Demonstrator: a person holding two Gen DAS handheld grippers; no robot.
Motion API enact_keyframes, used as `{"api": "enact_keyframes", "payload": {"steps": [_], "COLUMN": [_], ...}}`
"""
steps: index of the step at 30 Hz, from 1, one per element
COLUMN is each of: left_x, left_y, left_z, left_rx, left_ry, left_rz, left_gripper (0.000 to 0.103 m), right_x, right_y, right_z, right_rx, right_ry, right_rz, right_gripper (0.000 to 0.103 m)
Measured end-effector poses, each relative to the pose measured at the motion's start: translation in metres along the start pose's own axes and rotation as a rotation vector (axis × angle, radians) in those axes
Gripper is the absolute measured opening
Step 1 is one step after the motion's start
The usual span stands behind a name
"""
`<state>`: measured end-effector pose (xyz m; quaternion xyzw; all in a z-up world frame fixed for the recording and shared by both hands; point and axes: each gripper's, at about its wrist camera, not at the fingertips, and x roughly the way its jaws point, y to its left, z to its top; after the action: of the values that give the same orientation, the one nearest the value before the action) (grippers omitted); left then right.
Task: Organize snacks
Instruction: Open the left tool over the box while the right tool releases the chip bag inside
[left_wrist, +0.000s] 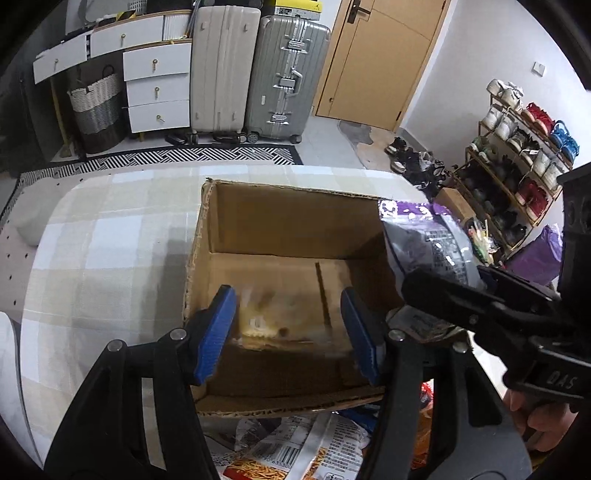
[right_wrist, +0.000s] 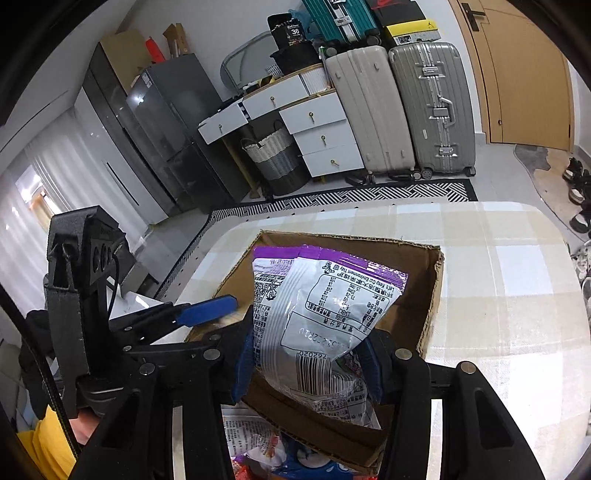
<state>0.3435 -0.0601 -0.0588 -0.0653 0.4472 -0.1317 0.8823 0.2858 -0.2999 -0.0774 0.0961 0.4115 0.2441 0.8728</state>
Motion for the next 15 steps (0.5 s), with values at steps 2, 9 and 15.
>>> {"api": "enact_keyframes", "payload": {"steps": [2, 9, 15], "left_x": [-0.002, -0.026, -0.048], "left_y": [0.001, 0.003, 0.004], "left_z": [-0.001, -0.010, -0.019], "left_rx": [0.004, 0.003, 0.002], "left_ry": [-0.001, -0.027, -0.042], "left_rz": [0.010, 0.028, 0.077], "left_gripper": [0.056, 0.061, 0.072], "right_x": [0.000, 0.007, 0.009], "right_y": [0.000, 0.000, 0.003], "right_z": [-0.001, -0.001, -0.007], "right_rx": [-0.002, -0.006, -0.021], "right_ry": [0.002, 0.022, 0.033], "right_rz": [0.000, -0.022, -0.060], "right_gripper": [0.050, 0.050, 0.055]}}
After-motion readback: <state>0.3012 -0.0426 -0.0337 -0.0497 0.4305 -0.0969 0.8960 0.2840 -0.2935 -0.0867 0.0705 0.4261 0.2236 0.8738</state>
